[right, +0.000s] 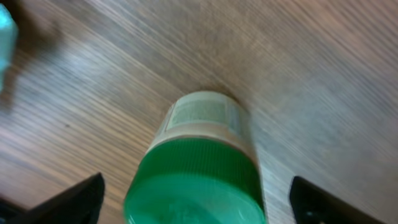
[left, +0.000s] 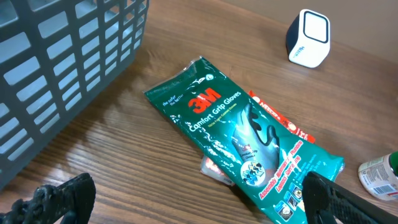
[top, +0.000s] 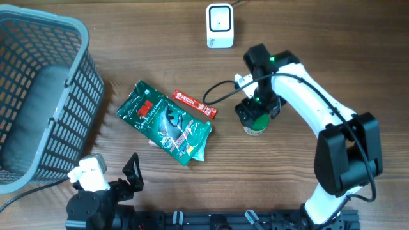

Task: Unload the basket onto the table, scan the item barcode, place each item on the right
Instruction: 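Lift the jar and turn its label toward the scanner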

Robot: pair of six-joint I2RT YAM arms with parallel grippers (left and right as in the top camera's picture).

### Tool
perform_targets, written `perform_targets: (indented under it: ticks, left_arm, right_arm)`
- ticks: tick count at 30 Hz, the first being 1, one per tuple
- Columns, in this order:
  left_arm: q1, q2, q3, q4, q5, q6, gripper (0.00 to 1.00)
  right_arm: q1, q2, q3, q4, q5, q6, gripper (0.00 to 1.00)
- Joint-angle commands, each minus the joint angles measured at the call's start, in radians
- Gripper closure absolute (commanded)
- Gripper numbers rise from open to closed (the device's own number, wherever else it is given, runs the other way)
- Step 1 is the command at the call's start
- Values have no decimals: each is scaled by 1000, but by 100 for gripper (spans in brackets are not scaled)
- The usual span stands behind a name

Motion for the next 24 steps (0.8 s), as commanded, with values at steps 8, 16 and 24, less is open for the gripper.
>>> perform_targets:
  ticks: [8,16,24]
  left_arm:
    - [-5,-3,-5,2,-14,14,0]
    - [-5,-3,-5,2,-14,14,0]
    - [-5,-3,-5,2,-14,14,0]
  right_arm:
    - [5,-16,320,-402,217,969,0]
    - [32,-16,70,-33,71,990,0]
    - [27,-11,-2,7,71,989,0]
